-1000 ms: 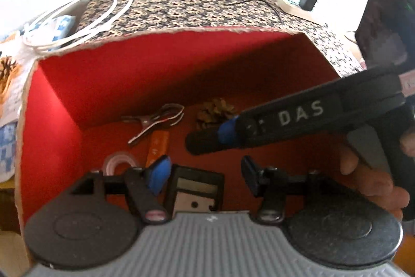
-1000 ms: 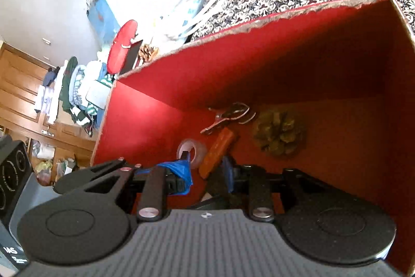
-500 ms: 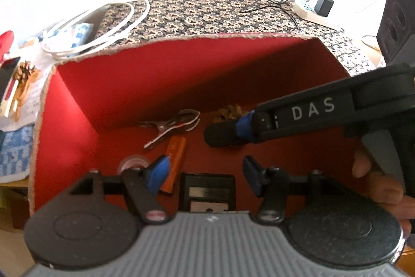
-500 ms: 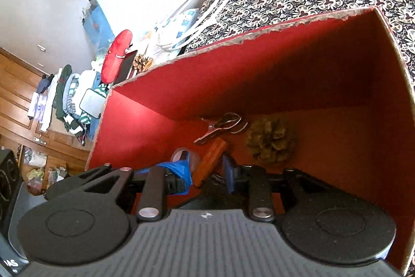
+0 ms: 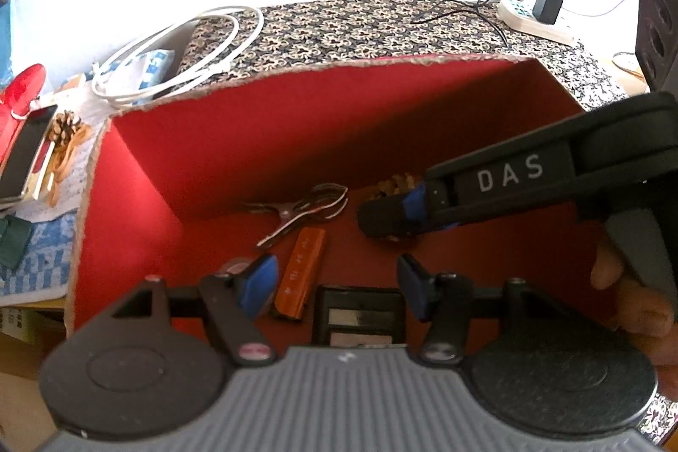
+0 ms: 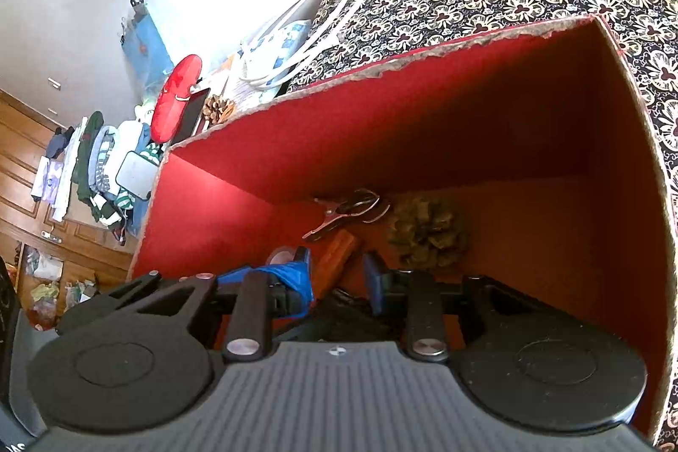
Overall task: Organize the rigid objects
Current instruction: 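Lower the hole punch into the red box and open the right gripper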
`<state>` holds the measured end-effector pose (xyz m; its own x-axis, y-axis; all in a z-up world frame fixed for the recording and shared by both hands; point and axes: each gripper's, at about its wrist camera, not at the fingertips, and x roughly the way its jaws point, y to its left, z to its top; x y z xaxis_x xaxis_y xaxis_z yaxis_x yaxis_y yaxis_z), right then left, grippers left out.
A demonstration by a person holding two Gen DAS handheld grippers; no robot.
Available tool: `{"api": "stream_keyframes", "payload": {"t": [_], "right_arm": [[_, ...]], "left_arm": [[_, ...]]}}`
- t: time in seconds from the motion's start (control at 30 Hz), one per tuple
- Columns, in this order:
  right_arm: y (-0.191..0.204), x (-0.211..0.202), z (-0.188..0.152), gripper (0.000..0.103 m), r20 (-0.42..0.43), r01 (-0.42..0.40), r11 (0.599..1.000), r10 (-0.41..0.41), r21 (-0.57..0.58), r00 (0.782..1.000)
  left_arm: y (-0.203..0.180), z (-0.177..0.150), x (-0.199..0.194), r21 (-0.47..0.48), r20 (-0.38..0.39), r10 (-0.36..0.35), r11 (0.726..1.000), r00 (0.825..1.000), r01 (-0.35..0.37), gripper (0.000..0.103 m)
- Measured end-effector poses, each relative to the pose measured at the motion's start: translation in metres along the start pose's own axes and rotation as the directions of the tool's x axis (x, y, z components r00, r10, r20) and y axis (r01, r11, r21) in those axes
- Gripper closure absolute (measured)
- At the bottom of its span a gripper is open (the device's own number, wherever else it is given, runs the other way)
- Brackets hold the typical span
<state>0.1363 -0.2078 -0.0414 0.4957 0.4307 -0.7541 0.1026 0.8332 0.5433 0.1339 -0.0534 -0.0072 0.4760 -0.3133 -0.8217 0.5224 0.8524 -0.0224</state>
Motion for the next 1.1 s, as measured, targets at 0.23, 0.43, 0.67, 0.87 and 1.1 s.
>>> {"api": "stream_keyframes", "payload": {"t": [0.23, 0.43, 0.67, 0.87, 1.1], "right_arm": [[-0.0021, -0.0006, -0.0010, 0.091, -0.001, 0.001, 1.000, -0.001, 0.015, 1.000], [-0.0015, -0.0016, -0.0021, 0.091, 0.008, 0.023, 0.999, -0.023, 0.022, 1.000], [0.0006, -0.0004, -0.0024, 0.091, 0.011, 0.058, 0.998, -0.058, 0.011, 0.998], [-0.0004, 0.0002, -0.0012, 0.091, 0.020, 0.079, 0.997, -0.079, 0.021, 0.997], [-0.0008, 0.0011, -0.0014, 0.091, 0.016, 0.093, 0.995, -0.093, 0.028, 0.995]], "left_arm": [[-0.0029, -0.0009, -0.0005, 0.008, 0.013, 0.028, 1.000, 1.000, -0.028, 0.047], [-0.0038, -0.0016, -0.0012, 0.014, 0.020, 0.038, 0.999, 0.999, -0.038, 0.047], [-0.0073, -0.0027, -0.0018, 0.023, 0.030, 0.070, 0.997, 0.997, -0.071, 0.047], [-0.0053, -0.0020, -0.0013, 0.008, 0.021, 0.074, 0.997, 0.997, -0.074, 0.045], [-0.0071, -0.0019, -0.0013, 0.011, 0.020, 0.096, 0.995, 0.995, -0.096, 0.045]]}}
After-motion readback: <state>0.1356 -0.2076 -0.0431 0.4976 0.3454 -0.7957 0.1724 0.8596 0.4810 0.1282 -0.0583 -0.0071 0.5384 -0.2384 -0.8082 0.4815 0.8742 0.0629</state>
